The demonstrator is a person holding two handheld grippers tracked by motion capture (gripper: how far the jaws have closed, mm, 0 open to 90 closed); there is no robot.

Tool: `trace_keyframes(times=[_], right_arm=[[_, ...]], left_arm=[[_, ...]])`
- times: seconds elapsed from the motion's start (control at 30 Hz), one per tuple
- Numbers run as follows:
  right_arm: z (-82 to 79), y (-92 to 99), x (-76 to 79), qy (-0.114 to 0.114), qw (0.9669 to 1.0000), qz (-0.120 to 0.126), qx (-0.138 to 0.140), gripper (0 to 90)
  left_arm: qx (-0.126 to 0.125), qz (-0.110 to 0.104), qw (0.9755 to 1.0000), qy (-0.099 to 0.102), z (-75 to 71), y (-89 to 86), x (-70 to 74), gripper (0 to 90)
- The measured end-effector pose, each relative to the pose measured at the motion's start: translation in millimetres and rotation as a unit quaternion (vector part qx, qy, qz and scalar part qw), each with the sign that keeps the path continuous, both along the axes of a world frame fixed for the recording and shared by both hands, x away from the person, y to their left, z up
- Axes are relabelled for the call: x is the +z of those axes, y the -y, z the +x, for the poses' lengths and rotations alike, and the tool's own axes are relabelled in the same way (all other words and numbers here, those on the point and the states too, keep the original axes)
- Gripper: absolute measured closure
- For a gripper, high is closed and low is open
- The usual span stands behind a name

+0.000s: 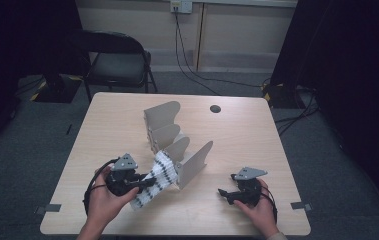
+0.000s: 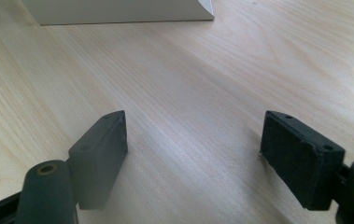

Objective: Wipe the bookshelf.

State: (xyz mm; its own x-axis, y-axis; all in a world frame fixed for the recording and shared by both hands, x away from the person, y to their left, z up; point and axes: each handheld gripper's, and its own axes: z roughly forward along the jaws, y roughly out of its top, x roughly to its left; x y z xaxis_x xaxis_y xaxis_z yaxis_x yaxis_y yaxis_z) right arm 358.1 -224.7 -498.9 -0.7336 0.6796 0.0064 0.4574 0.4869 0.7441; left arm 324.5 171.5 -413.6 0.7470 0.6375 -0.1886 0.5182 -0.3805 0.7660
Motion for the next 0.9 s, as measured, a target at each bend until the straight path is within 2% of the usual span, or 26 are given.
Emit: trace_keyframes(times=[0.17,0.53,0.8,0.9], right_arm=[[0.0,0.0,0.0,0.0,1.0,0.0,0.0,22.3],[0.0,0.0,0.0,0.0,1.0,0.0,0.0,22.3],[0.0,0.0,0.0,0.0,1.0,0.0,0.0,22.3],[0.0,0.0,0.0,0.0,1.0,0.0,0.0,22.3]], left_arm=[[-0.002,0.014,0.9998,-0.015,1.2,5.0,-19.2,77.8],[-0.005,0.042,0.998,-0.046,8.5,8.5,-49.1,77.8],[-0.008,0.06,0.9963,-0.062,8.4,7.9,-56.3,77.8],[-0.007,0.053,0.9964,-0.066,7.7,6.4,-54.1,77.8]])
